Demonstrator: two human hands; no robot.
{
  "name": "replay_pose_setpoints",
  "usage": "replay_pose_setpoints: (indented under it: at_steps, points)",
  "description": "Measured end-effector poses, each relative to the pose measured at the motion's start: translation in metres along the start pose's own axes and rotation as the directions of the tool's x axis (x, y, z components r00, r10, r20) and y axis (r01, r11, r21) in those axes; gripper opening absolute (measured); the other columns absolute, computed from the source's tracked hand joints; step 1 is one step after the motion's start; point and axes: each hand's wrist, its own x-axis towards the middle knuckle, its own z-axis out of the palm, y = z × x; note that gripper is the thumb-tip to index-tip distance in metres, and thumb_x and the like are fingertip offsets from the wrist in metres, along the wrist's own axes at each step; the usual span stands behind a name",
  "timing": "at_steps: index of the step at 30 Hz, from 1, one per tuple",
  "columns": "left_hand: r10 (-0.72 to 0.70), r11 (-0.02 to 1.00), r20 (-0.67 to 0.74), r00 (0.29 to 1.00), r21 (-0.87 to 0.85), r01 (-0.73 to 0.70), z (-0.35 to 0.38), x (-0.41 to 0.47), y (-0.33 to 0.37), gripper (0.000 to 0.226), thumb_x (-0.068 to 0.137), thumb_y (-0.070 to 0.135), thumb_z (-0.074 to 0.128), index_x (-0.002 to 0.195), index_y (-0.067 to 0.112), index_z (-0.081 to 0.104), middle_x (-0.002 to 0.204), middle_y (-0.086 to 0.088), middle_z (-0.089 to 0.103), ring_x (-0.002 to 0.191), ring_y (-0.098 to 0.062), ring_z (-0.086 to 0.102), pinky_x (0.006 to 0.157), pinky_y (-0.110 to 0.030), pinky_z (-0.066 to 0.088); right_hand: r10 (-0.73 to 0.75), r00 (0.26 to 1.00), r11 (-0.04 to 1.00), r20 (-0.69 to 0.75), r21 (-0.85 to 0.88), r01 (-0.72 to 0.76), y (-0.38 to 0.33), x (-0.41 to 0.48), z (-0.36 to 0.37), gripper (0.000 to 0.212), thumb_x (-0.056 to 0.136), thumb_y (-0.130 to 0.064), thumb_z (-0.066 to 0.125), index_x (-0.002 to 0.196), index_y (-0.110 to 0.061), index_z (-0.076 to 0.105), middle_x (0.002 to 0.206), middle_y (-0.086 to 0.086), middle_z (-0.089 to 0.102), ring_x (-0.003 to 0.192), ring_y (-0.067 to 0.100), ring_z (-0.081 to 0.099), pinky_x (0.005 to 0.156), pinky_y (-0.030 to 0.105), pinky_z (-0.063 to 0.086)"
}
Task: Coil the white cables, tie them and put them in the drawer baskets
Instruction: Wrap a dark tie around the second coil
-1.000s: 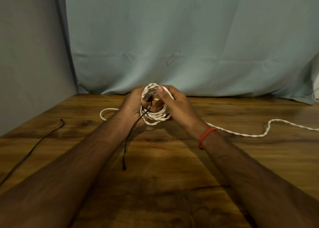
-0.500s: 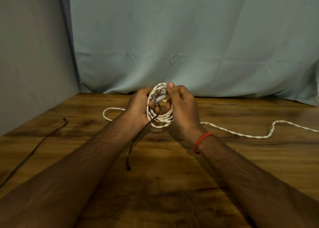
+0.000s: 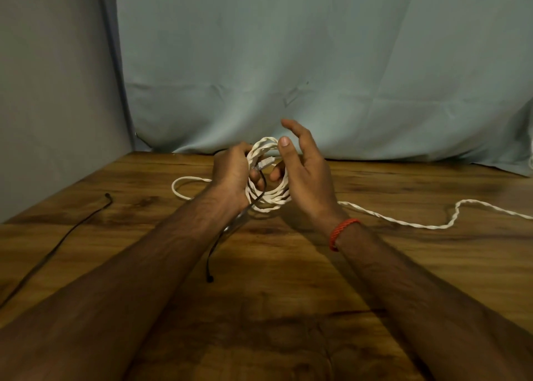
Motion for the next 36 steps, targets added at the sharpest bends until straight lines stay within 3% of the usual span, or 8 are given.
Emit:
replay_pose_setpoints:
  at_steps: [3,9,15,22,25,28,32,36]
  points:
    - [0.065,0.997,-0.047,0.997,0.033,-0.064,0.001,-0.003,0.004,0.023,0.092,0.012,0.047,0.071,0.006,0.056,0.058,-0.009,0.043,0.029,-0.011,0.032,0.039,-0.016,0.031,-0.155,0.986,0.973,0.065,-0.161,0.164,-0.003,0.001,-0.006,0.031,0.108,-0.031,0.042,0.134,-0.032,0.061,0.075,0.001,0.070,0.066,0.008,0.067,0.059,0.027,0.052]
    - [0.158,0.981,-0.107,0.982,0.129,-0.144,0.006,-0.014,0.005,0.027,0.091,0.014,0.050,0.065,0.008,0.054,0.049,-0.008,0.043,0.031,-0.017,0.034,0.042,-0.021,0.030,-0.162,0.985,0.966,0.061,-0.195,0.171,-0.005,0.001,-0.004,0.026,0.106,-0.030,0.049,0.122,-0.019,0.066,0.094,-0.010,0.072,0.085,0.003,0.068,0.069,0.019,0.048]
    - [0.192,0.969,-0.079,0.978,0.174,-0.176,0.007,-0.019,0.001,0.030,0.091,0.014,0.055,0.061,0.012,0.054,0.043,-0.002,0.044,0.031,-0.014,0.035,0.043,-0.021,0.029,-0.014,0.999,0.982,0.043,-0.187,0.022,-0.010,0.002,-0.002,0.019,0.105,-0.032,0.048,0.114,-0.020,0.060,0.084,0.006,0.069,0.078,0.024,0.069,0.072,0.047,0.055]
    - [0.120,0.980,-0.038,0.992,0.167,-0.112,0.014,-0.028,-0.002,0.027,0.085,0.010,0.052,0.058,0.011,0.050,0.043,-0.006,0.034,0.030,-0.016,0.031,0.047,-0.020,0.030,0.036,0.998,0.985,-0.056,-0.167,-0.045,-0.008,0.006,0.000,0.015,0.099,-0.022,0.049,0.098,-0.014,0.061,0.079,0.004,0.066,0.074,0.024,0.064,0.074,0.052,0.055]
    - [0.066,0.989,-0.009,0.998,0.131,-0.064,0.015,-0.026,-0.003,0.021,0.084,0.008,0.054,0.063,0.010,0.054,0.048,-0.006,0.037,0.035,-0.013,0.031,0.047,-0.020,0.033,0.036,0.995,0.987,-0.092,-0.153,-0.050,-0.008,0.007,-0.002,0.010,0.095,-0.022,0.055,0.093,-0.014,0.062,0.077,0.000,0.066,0.072,0.020,0.064,0.072,0.047,0.056]
    - [0.053,0.993,0.044,0.998,0.102,-0.057,0.012,-0.022,-0.001,0.011,0.091,0.009,0.061,0.080,0.008,0.060,0.055,-0.007,0.047,0.037,-0.011,0.036,0.046,-0.020,0.039,0.041,0.989,0.991,-0.142,-0.120,-0.058,-0.006,0.009,-0.003,0.014,0.093,-0.027,0.065,0.090,-0.013,0.064,0.079,0.000,0.069,0.073,0.016,0.065,0.070,0.040,0.055]
    - [0.071,0.994,0.069,0.995,0.084,-0.077,0.012,-0.021,-0.001,0.013,0.097,0.013,0.061,0.086,0.008,0.059,0.062,-0.011,0.055,0.040,-0.012,0.044,0.046,-0.023,0.046,0.028,0.986,0.991,-0.162,-0.121,-0.048,-0.003,0.011,-0.002,0.018,0.092,-0.031,0.070,0.089,-0.013,0.067,0.080,-0.001,0.070,0.075,0.014,0.067,0.070,0.036,0.056]
    - [0.077,0.992,0.079,0.994,0.098,-0.084,0.015,-0.026,-0.005,0.016,0.100,0.018,0.058,0.097,0.006,0.068,0.092,-0.022,0.073,0.074,-0.031,0.070,0.069,-0.039,0.059,0.013,0.986,0.989,-0.169,-0.143,-0.038,-0.003,0.011,-0.003,0.016,0.091,-0.030,0.072,0.087,-0.015,0.068,0.078,-0.002,0.071,0.072,0.012,0.067,0.068,0.036,0.057]
